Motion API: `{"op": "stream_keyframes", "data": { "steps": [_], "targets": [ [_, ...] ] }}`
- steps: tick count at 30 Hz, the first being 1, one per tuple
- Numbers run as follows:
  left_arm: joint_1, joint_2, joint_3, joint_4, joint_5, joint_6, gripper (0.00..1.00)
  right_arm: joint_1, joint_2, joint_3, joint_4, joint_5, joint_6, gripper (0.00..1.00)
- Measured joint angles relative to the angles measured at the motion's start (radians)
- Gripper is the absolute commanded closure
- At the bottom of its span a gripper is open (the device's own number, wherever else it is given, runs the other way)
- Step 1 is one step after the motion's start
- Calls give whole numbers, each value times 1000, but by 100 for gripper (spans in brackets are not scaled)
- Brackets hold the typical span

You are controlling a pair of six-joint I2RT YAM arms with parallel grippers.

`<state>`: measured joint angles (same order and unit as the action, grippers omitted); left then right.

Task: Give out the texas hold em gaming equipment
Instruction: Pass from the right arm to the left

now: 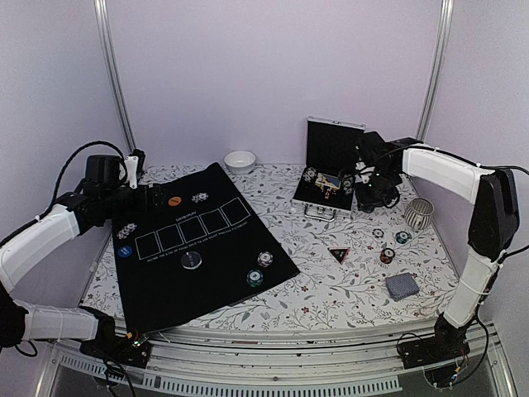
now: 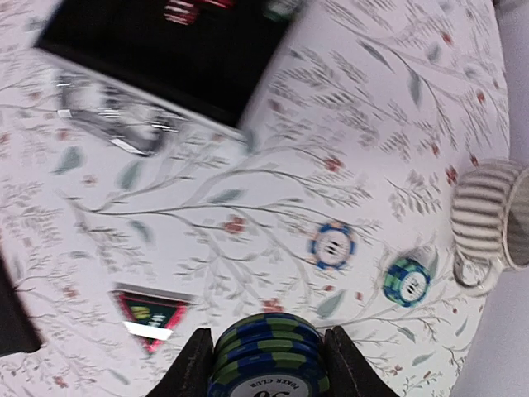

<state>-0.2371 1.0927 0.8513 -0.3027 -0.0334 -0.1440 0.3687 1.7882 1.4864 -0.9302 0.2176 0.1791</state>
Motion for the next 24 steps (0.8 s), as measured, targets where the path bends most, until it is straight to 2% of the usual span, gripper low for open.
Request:
{"op": "stream_keyframes", "data": {
  "steps": [4, 7, 10, 15, 19, 24],
  "targets": [
    [0, 0, 0, 16, 124, -42, 12, 207, 40, 174, -49, -12, -19, 97],
    [-7, -3, -16, 88, 302, -128, 21, 359, 100, 306, -66, -30, -42, 97],
    [-37, -5, -74, 203, 462, -245, 21, 485, 175, 413, -75, -56, -75, 97],
    [-159, 37, -163, 372, 649, -419, 16, 673, 291, 544, -68, -100, -173, 97],
    [-234, 96, -167, 440, 738, -473, 16, 751, 315, 580, -45, -150, -226, 97],
    [-275, 200, -169, 490, 822, -518, 20, 763, 315, 604, -14, -187, -270, 98]
  ]
}}
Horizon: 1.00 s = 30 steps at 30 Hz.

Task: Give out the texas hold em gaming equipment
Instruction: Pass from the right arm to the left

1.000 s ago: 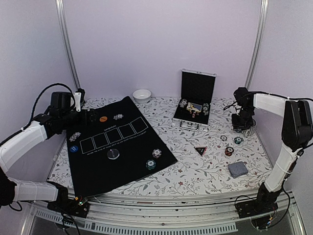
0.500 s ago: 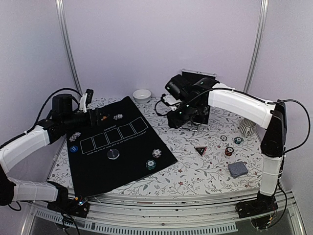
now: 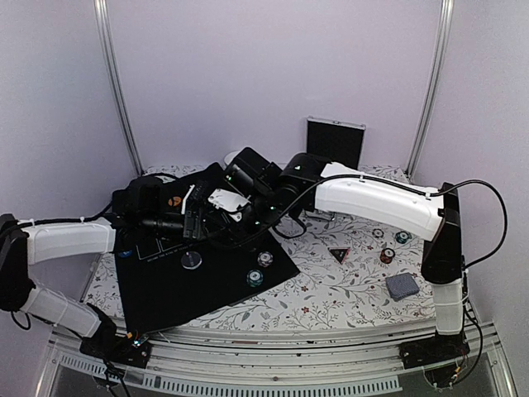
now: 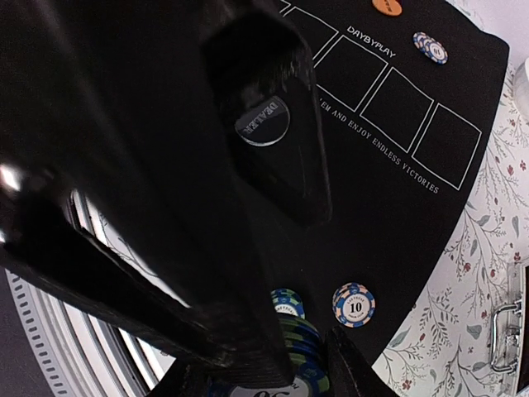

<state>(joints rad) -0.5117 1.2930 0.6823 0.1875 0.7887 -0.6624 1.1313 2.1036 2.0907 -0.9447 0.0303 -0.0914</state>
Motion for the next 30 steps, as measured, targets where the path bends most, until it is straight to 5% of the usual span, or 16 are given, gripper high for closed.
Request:
{"op": "stream_keyframes", "data": {
  "steps": [12, 21, 30],
  "targets": [
    [-30, 106, 3, 93, 90, -66, 31, 8, 26, 18, -14, 31, -27, 98],
    [-48, 162, 30, 117, 113, -84, 59, 11, 49, 31, -37, 80, -38, 98],
    [-54, 195, 53, 127, 120, -87, 63, 15, 50, 31, -39, 136, -40, 98]
  ]
}}
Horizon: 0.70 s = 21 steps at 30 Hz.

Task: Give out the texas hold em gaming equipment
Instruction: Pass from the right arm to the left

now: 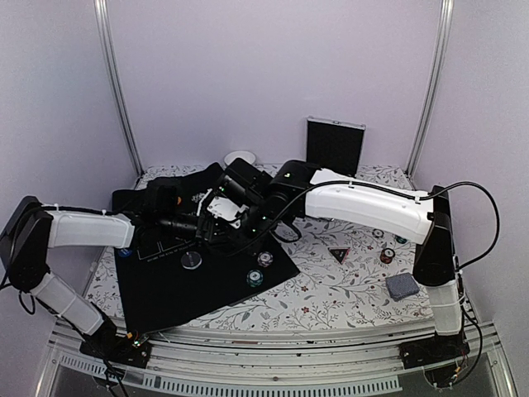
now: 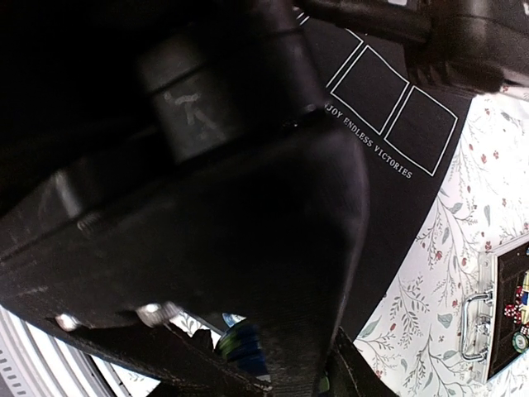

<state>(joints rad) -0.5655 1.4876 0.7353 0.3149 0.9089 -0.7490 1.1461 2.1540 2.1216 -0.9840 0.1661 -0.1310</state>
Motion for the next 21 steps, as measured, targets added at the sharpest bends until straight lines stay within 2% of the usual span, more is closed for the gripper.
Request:
{"op": "stream_keyframes", "data": {
  "steps": [5, 7, 13, 14, 17, 18, 20, 21],
  "targets": [
    [-2, 14, 18, -15, -2, 11, 85, 0, 0, 0, 0, 23, 2, 98],
    [-3, 18, 23, -20, -5, -4, 98, 1, 0, 0, -3, 37, 4, 98],
    [-2, 20, 38, -28, -13, -52, 100, 6, 0, -1, 5, 69, 12, 97],
    [-2, 20, 38, -29, -14, -53, 100, 6, 0, -2, 6, 69, 12, 90],
    [-1, 17, 38, -38, -27, -53, 100, 6, 0, -10, 18, 76, 12, 41],
    [0, 15, 38, -43, -32, -53, 100, 5, 0, -15, 24, 80, 12, 29],
    [3, 9, 31, -54, -62, -34, 100, 6, 0, -20, 48, 91, 20, 6],
    [4, 3, 23, -60, -77, -25, 100, 5, -1, -23, 58, 97, 23, 0]
  ]
}}
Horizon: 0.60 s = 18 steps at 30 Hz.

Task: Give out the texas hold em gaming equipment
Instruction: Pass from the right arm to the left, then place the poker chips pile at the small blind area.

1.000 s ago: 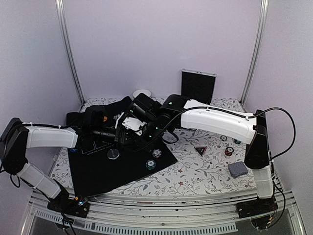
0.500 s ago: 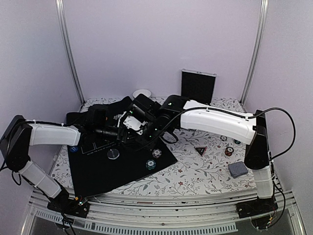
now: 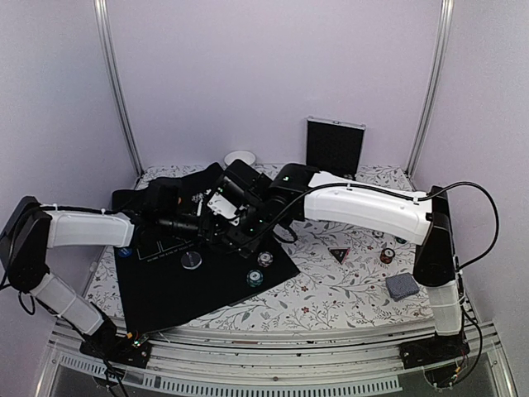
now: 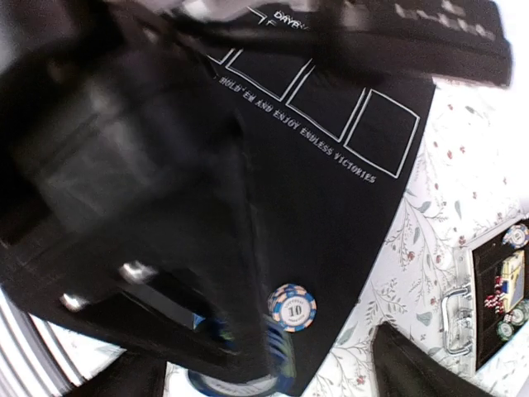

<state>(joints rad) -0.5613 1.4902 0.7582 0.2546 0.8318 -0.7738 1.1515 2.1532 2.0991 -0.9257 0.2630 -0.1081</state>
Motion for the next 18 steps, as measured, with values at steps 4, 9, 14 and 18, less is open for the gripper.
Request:
{"op": "stream_keyframes", "data": {
  "steps": [4, 9, 14, 18],
  "targets": [
    [66, -70, -58, -31, -60, 13, 100, -8, -10, -35, 33, 44, 9, 1],
    [290, -209, -153, -61, -182, 17, 100, -26, -72, -139, 77, 72, 31, 1],
    [522, -322, -286, -85, -283, -10, 100, -55, -163, -253, 126, 85, 43, 1],
    [678, -360, -389, -101, -325, -59, 100, -77, -219, -335, 164, 95, 47, 1]
  ]
}}
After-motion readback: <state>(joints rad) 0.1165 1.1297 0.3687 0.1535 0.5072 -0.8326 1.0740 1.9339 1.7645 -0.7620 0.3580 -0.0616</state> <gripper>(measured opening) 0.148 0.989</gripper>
